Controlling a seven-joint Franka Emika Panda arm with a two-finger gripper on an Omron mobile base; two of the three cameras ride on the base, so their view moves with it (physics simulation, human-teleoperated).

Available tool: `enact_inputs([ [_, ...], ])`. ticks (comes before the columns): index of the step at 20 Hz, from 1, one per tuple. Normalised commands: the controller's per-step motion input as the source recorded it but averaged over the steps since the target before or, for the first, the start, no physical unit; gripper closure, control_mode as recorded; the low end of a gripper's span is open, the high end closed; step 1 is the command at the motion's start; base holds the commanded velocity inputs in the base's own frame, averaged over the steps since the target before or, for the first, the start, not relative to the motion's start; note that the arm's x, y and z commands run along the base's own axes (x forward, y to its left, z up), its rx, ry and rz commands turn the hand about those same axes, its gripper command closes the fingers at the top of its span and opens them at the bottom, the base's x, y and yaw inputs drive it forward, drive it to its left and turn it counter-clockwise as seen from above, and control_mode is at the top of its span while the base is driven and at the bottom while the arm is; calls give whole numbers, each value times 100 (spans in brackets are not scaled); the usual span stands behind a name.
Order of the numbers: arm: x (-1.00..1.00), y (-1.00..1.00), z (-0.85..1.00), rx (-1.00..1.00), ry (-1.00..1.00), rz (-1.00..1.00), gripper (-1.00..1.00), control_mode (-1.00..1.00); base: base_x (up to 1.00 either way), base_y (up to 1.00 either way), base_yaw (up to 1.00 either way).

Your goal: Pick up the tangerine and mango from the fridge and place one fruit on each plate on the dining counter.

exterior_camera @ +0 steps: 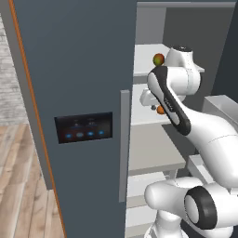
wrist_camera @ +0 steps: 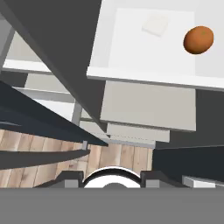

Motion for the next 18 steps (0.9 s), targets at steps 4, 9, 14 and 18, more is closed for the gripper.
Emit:
enact_inputs([
  [4, 3, 11, -2, 0, -1, 0, -100, -100, 0, 0, 0],
  [9, -7, -46, -14, -1, -5, -27, -100, -100, 0, 0, 0],
  [14, -23, -100, -3, 1, -11, -30, -100, -100, 0, 0, 0],
  [18, -2, -54, -31, 0, -6, -17, -100, -100, 0, 0, 0],
])
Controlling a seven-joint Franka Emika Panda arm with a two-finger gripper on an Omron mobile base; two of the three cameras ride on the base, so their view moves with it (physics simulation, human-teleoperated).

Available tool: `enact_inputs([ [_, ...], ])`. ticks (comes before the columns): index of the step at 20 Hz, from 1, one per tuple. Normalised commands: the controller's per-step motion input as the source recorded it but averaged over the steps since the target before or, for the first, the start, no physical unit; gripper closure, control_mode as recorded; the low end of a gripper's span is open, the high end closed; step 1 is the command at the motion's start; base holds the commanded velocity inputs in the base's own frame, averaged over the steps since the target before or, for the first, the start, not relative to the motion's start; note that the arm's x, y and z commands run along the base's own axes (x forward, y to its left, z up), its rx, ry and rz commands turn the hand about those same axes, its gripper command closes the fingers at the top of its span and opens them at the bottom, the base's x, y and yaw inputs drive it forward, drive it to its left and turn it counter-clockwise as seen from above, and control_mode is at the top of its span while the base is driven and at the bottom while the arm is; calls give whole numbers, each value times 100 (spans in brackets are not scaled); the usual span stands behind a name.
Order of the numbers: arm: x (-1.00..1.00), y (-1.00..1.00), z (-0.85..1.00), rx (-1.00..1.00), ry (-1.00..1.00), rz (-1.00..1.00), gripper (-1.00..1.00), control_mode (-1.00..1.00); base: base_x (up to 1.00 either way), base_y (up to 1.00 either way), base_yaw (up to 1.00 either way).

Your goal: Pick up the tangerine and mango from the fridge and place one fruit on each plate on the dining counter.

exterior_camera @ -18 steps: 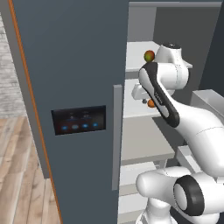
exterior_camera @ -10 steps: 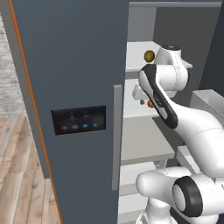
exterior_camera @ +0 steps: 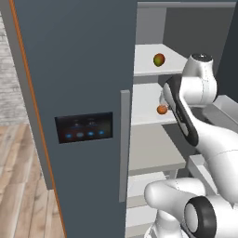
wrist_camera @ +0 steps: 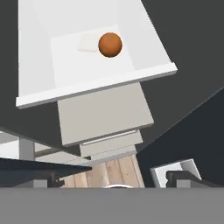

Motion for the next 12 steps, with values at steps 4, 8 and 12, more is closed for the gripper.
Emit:
enact_inputs([
  [4, 10, -1, -25, 0, -4, -12, -100, -100, 0, 0, 0],
  [8, 12, 0, -23, 0, -4, -4, -100, -100, 0, 0, 0],
  [12, 39, 8, -13, -1, -7, 0, -100, -100, 0, 0, 0],
])
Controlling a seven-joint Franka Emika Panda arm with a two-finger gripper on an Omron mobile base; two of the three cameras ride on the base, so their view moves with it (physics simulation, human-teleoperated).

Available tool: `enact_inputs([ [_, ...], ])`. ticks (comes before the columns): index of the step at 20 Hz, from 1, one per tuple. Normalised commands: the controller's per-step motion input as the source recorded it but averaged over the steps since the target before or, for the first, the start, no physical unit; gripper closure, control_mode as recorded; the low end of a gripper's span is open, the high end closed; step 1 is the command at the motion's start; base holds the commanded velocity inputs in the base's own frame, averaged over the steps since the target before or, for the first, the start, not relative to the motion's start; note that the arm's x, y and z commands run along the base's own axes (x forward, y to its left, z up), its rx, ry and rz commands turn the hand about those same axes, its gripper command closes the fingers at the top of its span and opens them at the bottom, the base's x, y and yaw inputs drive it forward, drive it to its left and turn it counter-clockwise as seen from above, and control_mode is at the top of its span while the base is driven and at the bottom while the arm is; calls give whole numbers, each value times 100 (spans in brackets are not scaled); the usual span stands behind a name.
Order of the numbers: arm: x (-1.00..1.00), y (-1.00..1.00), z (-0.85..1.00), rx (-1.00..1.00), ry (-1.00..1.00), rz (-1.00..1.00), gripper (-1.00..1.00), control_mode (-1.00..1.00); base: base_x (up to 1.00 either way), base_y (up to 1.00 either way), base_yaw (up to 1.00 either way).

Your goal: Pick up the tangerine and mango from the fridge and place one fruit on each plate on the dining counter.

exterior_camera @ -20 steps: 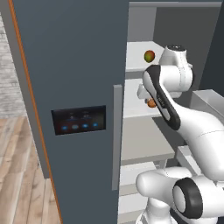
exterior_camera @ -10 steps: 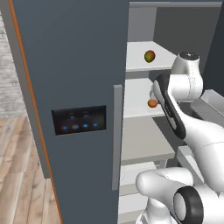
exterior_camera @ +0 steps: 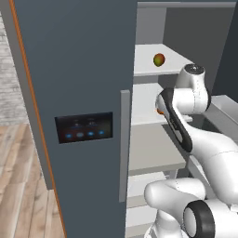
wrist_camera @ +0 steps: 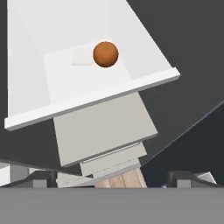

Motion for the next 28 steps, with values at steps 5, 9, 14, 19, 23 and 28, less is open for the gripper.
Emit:
enact_inputs([
  [5, 48, 3, -17, -5, -5, -3, -100, -100, 0, 0, 0],
  [9, 23, -3, -62, -2, 0, -5, -100, -100, 0, 0, 0],
  [14, 19, -3, -38, 0, -9, 0, -100, -100, 0, 0, 0],
  [19, 38, -8, -1, -1, -13, 0, -100, -100, 0, 0, 0],
  [23, 41, -29, 14, -3, 4, 1, -100, -100, 0, 0, 0],
  [28, 9, -25, 0, 0, 2, 2, -100, -100, 0, 0, 0],
])
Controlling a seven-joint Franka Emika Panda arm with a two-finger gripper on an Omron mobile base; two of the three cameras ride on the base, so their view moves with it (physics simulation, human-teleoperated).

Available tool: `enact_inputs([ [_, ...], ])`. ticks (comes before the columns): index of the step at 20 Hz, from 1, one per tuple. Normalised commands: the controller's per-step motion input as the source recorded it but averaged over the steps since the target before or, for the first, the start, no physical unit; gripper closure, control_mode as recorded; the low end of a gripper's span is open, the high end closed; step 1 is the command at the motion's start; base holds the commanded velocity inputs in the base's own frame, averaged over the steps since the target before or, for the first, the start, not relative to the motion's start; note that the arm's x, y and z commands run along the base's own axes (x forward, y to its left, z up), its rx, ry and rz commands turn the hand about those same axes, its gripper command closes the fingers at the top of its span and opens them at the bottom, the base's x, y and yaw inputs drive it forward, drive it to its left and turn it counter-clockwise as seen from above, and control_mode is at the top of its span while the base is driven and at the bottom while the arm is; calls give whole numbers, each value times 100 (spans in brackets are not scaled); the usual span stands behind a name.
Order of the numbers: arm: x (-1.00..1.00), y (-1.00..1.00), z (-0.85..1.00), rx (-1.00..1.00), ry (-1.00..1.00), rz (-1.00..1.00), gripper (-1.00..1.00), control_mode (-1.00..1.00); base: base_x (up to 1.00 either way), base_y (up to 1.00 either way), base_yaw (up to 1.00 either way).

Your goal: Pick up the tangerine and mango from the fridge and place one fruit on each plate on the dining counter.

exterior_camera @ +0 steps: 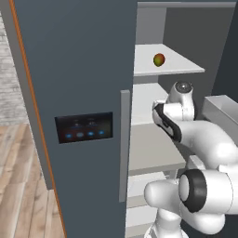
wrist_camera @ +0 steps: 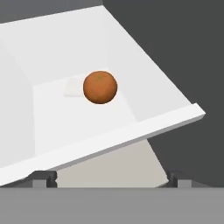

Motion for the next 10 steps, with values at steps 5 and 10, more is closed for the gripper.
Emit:
enact_inputs([
  [5, 0, -34, 0, 0, 0, 5, -100, -100, 0, 0, 0],
  [10, 8, -9, 0, 0, 1, 9, -100, -100, 0, 0, 0],
])
